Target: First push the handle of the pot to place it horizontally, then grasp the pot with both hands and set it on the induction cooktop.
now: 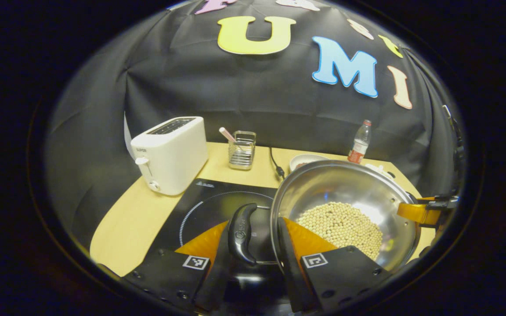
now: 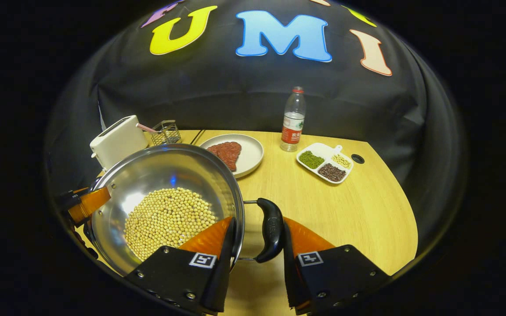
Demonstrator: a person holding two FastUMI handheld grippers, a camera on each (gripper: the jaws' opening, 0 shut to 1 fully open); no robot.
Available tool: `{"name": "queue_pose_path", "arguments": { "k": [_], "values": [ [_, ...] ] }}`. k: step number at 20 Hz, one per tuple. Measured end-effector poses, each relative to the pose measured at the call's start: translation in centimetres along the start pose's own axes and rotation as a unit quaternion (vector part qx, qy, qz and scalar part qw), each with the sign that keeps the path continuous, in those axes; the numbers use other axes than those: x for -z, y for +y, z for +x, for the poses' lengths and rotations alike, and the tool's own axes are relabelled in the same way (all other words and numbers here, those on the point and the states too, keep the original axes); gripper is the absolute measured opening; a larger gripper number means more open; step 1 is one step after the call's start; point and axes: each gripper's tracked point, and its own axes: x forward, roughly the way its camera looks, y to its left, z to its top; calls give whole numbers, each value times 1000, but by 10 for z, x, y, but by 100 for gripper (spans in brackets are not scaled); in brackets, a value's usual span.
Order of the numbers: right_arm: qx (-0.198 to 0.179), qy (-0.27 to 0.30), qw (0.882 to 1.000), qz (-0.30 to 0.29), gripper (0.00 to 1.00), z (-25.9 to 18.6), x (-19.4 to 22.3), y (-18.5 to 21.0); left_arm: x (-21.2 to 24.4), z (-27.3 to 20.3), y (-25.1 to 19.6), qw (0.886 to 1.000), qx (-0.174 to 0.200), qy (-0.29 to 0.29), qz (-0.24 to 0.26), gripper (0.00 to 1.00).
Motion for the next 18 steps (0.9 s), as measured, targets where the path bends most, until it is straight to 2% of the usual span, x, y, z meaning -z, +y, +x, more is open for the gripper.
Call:
{"name": "queue_pose_path", "arguments": {
  "k": [8, 18],
  "values": [
    [-8, 9, 1000, 3, 53, 11, -4, 66, -10, 10, 74, 1000, -15, 4, 8, 59],
    [-11, 24, 1000, 3, 53, 19, -1, 119, -6, 28, 133, 1000, -22, 16, -3, 58]
  ]
}}
